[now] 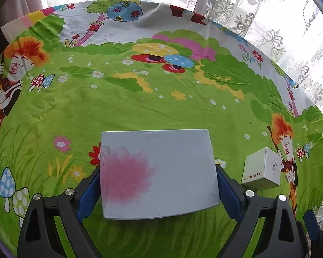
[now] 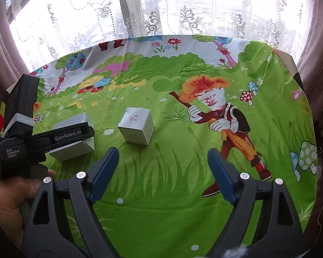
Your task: Organize rigid objects
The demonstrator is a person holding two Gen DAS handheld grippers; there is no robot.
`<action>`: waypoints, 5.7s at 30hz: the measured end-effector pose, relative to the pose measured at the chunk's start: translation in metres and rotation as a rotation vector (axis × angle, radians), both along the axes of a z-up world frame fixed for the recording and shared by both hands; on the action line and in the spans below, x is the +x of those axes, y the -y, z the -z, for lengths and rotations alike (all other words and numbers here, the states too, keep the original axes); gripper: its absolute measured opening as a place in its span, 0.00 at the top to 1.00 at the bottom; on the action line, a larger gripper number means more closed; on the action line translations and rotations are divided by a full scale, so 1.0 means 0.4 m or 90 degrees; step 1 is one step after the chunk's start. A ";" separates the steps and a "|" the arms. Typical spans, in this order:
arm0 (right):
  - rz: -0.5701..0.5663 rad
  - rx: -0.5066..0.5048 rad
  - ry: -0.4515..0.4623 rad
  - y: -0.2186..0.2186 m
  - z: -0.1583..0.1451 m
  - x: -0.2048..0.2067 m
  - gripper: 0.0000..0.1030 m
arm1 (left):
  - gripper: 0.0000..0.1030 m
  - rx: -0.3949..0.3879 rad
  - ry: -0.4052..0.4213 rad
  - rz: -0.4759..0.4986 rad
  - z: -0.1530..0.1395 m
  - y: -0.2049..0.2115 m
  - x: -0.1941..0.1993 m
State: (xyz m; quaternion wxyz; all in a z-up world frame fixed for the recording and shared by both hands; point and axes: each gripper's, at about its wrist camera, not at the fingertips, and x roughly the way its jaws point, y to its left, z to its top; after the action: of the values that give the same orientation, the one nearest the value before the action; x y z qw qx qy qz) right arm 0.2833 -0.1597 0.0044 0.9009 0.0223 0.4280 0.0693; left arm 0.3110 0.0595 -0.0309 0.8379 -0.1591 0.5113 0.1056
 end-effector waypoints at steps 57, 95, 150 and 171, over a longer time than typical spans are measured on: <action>-0.193 -0.004 0.026 -0.311 -0.158 -0.196 0.57 | 0.07 0.025 0.144 -0.077 -0.206 -0.236 -0.556; -0.538 0.002 -0.029 -0.770 -0.181 -0.814 0.57 | 0.07 0.112 0.098 -0.262 -0.186 -0.612 -1.161; -0.529 0.010 -0.012 -0.573 -0.137 -0.886 0.24 | 0.03 0.119 0.012 -0.324 -0.236 -0.397 -1.279; -0.536 0.002 -0.022 -0.583 -0.114 -0.892 0.23 | 0.03 0.114 0.006 -0.323 -0.228 -0.399 -1.278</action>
State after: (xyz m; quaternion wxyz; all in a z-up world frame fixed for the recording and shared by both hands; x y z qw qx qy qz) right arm -0.0736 0.0733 0.0498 0.7864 -0.1523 0.4148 0.4317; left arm -0.2002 0.2192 0.0605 0.7977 -0.2078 0.4396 0.3566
